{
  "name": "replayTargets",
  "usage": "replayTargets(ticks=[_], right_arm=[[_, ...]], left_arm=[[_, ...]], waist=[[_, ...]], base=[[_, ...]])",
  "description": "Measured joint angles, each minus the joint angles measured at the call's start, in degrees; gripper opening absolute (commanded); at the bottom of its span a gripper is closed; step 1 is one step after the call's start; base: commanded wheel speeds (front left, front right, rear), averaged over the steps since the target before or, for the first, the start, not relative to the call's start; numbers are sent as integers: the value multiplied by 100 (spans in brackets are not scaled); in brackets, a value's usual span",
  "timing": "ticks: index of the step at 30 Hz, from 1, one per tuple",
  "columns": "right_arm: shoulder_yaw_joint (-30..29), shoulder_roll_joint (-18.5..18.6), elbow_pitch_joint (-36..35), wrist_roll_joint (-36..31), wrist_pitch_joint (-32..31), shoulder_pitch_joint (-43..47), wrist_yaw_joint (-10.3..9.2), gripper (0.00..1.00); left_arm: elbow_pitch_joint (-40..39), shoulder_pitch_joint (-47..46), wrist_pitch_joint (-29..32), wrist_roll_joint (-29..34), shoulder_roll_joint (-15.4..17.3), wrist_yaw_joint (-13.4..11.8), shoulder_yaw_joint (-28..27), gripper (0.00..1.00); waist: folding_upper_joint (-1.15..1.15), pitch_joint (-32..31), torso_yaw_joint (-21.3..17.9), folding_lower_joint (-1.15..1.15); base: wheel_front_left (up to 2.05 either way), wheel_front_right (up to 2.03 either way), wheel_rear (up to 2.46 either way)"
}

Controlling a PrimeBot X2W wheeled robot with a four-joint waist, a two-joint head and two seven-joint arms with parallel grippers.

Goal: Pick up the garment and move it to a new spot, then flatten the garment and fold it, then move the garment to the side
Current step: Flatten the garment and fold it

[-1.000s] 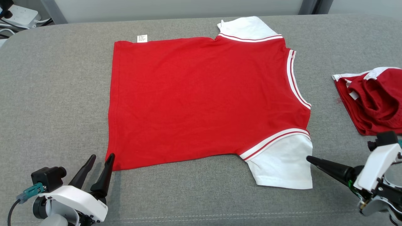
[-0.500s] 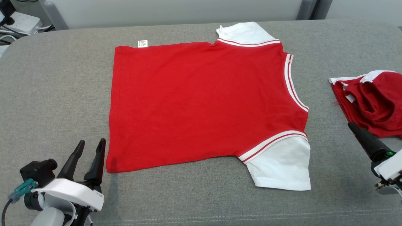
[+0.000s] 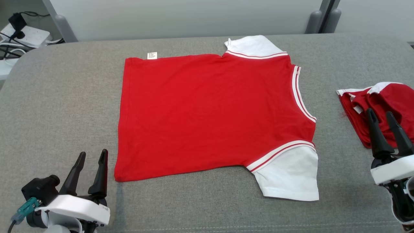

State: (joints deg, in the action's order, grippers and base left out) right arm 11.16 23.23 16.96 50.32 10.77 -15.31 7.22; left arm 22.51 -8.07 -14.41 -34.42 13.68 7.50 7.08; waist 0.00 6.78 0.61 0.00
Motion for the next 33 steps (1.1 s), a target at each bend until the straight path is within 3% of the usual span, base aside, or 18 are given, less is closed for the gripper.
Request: replayTargets(ticks=[13, 33], right_arm=[[-178, -323, 253, -1156, 341, 219, 0, 100], [-682, -882, -178, -3027, 345, 1083, 0, 100]], left_arm=[[-134, 440, 0, 220, -204, 0, -168, 100], [-487, 824, 0, 1111, -646, 0, -781, 100]], waist=[[0, -452, 27, 0], [0, -639, 70, 0]], base=[[0, 0, 0], [0, 0, 0]])
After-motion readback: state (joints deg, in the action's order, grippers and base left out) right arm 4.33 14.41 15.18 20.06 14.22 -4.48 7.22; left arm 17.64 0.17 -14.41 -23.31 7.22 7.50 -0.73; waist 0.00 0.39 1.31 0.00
